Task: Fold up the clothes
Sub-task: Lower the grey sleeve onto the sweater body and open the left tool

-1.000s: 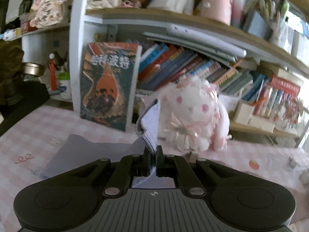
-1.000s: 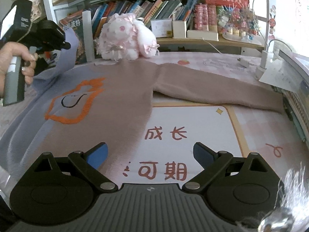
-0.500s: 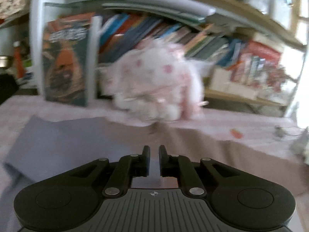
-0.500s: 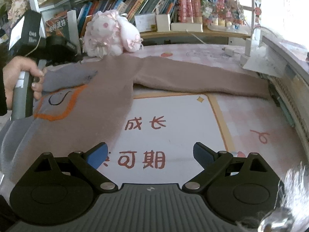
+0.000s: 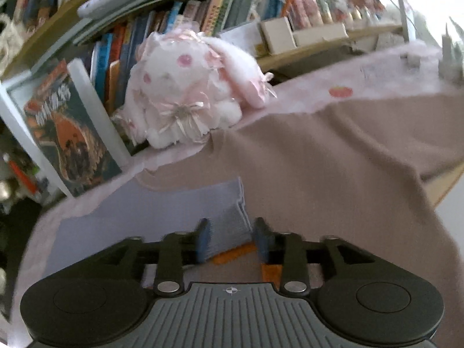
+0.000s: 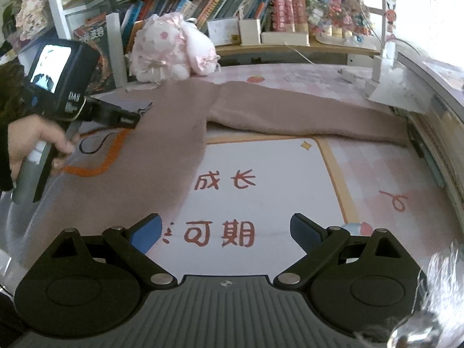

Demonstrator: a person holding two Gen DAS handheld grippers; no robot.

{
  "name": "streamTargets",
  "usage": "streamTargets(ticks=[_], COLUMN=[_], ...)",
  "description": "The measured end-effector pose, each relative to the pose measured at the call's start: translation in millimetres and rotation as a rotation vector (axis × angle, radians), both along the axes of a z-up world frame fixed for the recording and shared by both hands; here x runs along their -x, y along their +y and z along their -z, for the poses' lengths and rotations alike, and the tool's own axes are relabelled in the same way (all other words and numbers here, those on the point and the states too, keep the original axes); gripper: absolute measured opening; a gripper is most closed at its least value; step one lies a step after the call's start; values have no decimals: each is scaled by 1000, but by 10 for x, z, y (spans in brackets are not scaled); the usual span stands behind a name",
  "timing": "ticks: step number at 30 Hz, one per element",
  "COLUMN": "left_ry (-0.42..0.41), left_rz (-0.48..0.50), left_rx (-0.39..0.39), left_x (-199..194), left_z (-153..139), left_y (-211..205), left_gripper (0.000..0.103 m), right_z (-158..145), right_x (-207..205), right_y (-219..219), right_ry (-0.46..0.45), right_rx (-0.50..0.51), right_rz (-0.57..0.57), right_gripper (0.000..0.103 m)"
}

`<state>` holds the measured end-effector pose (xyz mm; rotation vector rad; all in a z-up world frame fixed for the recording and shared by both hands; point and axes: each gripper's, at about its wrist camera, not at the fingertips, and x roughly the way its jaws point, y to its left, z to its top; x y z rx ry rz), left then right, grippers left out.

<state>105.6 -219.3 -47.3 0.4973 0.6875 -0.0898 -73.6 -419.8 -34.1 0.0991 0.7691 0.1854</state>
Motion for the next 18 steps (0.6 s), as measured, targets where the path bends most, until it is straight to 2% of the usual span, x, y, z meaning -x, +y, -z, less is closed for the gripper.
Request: streamTargets(ticks=[4,5,6,8,10,13,15,18], left_ry=[-26,-21,-14,4,2,-34,-60,-85], left_rz=[26,24,20,0,-30,-91,-79,-36], left_rx=[-74,-81,-86,-89,-92,23,117,176], left_x=[29,11,-13,-63,-85,-89,-86,-80], left_z=[81,88,93,110,116,-44,-189,-318], left_y=[-62,-71,-78,-84,-87,-70,-94,-186], left_gripper=[45,38,20,9,6,4,4,4], right_z=[20,23,23,24,27,31,43,55], right_x=[-1,-5,-7,-12,-10,-4,-5,-19], right_y=[-19,-24,-30,-42,-61,-102,-133,-159], right_ry=[6,6,6,7,5,1,7,13], right_rx=[2,3,3,5,6,8,3,-5], right_rz=[3,3,4,6,10,24,37,44], right_gripper=[95,95,95,95,95,95,95,95])
